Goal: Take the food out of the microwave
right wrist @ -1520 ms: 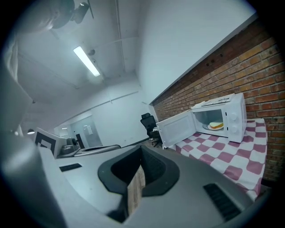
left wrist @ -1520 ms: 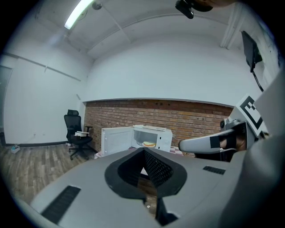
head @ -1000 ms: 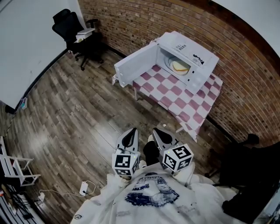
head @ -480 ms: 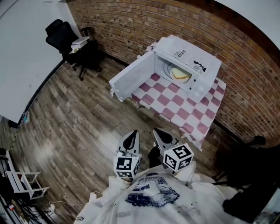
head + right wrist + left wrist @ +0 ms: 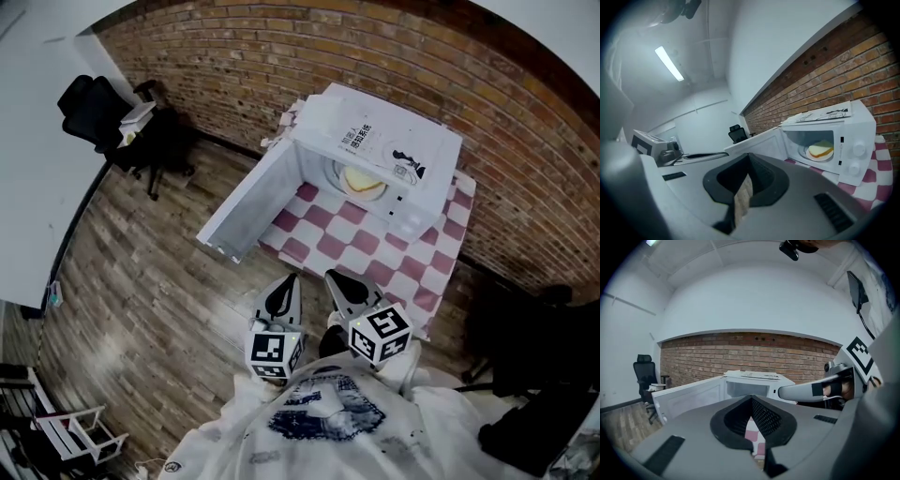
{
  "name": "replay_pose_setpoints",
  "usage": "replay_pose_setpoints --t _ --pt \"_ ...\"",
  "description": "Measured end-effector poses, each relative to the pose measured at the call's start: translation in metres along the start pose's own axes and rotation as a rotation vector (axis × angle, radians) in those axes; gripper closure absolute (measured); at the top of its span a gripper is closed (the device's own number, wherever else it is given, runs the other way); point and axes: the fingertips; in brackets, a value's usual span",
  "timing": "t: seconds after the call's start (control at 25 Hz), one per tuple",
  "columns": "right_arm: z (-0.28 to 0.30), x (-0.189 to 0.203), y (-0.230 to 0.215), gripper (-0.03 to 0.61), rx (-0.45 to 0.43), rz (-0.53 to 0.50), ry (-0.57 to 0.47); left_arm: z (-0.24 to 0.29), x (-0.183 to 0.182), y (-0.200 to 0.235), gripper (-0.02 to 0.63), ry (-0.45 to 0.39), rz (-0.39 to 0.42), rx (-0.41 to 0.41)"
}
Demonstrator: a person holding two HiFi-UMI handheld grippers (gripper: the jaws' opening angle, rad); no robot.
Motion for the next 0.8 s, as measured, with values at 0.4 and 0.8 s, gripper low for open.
replay_pose_setpoints --t 0.4,0.8 --pt "0.029 -0.033 -0.099 0.566 0.099 0.038 -0.039 0.106 -0.027 -0.011 0.606 0.025 0.041 0.085" --pt "0.030 -0.039 -0.146 0.566 0.189 0.066 -0.058 0.157 -0.033 -0.025 0.606 0.048 0.069 0.163"
Point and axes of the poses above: the fingertips, and each gripper's own axes: z forward along the fingers, y to its left, x out of its underside, and after that the axes turned 7 degrees about -z, right-handed
